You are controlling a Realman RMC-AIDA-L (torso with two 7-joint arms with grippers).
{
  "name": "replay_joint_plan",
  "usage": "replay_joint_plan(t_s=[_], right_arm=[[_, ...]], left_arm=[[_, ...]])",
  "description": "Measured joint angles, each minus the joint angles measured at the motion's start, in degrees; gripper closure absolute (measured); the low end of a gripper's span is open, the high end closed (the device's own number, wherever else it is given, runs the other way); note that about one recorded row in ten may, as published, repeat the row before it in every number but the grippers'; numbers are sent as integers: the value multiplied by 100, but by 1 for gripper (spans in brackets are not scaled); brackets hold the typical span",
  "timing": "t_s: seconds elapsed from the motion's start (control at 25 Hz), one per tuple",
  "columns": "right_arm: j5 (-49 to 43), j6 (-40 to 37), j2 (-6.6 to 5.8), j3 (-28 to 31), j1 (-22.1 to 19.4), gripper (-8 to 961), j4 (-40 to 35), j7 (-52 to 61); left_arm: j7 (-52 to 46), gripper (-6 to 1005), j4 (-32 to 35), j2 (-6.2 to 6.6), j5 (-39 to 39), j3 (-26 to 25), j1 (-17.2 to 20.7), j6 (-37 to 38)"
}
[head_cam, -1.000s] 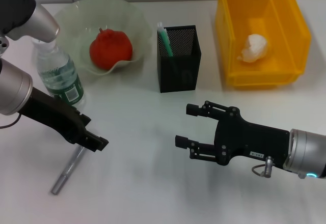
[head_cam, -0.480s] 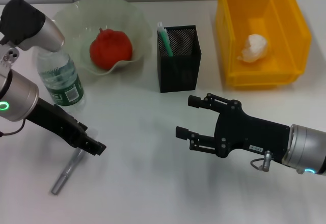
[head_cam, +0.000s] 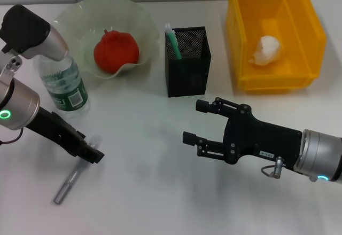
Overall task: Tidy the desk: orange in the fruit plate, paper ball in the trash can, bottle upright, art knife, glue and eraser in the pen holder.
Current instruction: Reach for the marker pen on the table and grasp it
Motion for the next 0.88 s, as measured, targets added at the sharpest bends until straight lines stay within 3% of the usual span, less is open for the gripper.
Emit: replay_joint_plan(t_s=[0.32, 0.88], right_arm=[[2, 32, 0, 17, 18, 186, -2, -2], [2, 65, 0, 15, 33, 185, -2, 15]], left_arm=[[-86, 323, -5, -6, 96, 395, -21, -84], [-129, 453, -7, -9, 99, 471, -43, -171]])
